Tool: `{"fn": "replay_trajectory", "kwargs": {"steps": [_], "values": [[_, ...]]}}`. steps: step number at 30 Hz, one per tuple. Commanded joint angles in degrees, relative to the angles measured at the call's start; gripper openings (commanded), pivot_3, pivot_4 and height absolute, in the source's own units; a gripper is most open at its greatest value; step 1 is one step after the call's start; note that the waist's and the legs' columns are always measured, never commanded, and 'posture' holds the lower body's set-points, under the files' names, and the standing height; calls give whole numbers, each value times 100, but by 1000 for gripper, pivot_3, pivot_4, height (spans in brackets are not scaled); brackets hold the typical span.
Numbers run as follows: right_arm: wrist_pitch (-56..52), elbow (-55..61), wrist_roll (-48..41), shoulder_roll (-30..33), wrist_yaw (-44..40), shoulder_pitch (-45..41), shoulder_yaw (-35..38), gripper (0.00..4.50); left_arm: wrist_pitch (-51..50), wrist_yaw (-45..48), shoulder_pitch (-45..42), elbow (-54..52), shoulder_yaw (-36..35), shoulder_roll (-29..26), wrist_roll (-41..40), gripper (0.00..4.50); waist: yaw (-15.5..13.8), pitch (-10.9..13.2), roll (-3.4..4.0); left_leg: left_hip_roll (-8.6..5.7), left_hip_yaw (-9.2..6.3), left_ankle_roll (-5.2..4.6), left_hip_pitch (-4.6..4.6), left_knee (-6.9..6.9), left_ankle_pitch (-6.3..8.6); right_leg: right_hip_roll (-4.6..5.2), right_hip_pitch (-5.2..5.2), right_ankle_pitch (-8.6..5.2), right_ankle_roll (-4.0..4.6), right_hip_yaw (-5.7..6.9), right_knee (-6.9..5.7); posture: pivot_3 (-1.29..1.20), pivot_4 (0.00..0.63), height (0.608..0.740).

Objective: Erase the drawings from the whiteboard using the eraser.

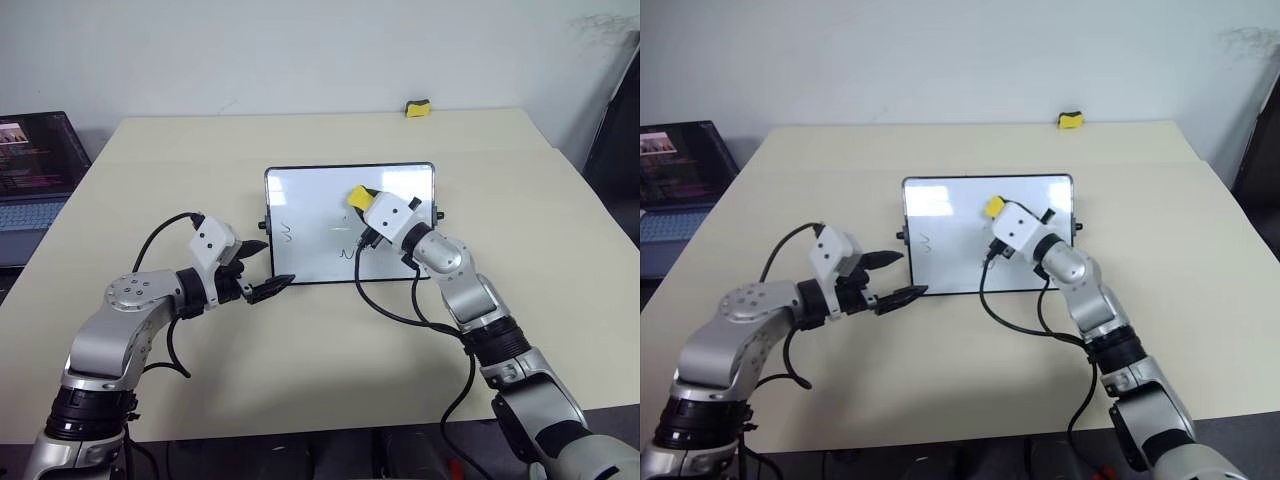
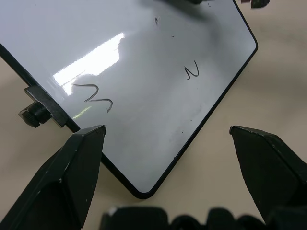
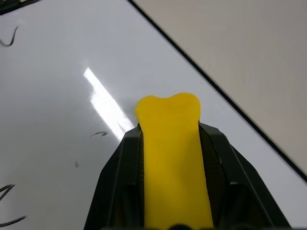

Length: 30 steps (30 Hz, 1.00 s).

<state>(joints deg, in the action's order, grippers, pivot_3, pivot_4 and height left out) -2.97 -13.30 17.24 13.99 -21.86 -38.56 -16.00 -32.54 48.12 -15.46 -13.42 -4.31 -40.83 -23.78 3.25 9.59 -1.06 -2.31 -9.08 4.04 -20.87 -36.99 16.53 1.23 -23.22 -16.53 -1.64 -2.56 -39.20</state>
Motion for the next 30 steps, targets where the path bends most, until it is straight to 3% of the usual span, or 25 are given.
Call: {"fn": "replay_trajectory", "kwargs": {"steps": [1, 7, 17, 24, 30], "values": [[-177, 190, -38, -17, -397, 125, -230, 1210, 38, 1, -30, -154, -43, -29, -25, 4500, 1, 0, 0, 0, 0, 0, 0, 1, 0, 0, 0, 0, 0, 0, 2, 0, 150, 740], [-592, 535, -84, 182, -1145, 429, -531, 1206, 40, 8, -20, -152, -42, -30, -26, 4500, -2, 0, 0, 0, -4, -5, 2, -1, 3, 0, 4, 0, 0, 2, 2, 0, 150, 740], [-305, 418, 28, 133, -42, 116, 10, 1203, 88, 46, 2, -108, -23, -20, -15, 4500, -9, 0, 0, -1, -6, -1, 3, -3, 1, 0, 4, 1, 0, 3, -4, 0, 150, 740], [-219, 818, 40, 501, -1006, 786, -628, 1203, 110, 93, 6, -46, -1, -41, 9, 4500, -6, -1, -1, 0, -4, -3, 1, 2, 2, 0, 6, 0, 0, 3, 10, 0, 150, 740], [-111, 957, 230, 733, -1323, 1031, -959, 1202, 133, 129, 11, -5, 3, -52, 54, 4500, 0, -1, -1, 1, -4, -8, 5, -2, 4, -1, 6, 1, 0, 2, -2, 0, 150, 740]]}}
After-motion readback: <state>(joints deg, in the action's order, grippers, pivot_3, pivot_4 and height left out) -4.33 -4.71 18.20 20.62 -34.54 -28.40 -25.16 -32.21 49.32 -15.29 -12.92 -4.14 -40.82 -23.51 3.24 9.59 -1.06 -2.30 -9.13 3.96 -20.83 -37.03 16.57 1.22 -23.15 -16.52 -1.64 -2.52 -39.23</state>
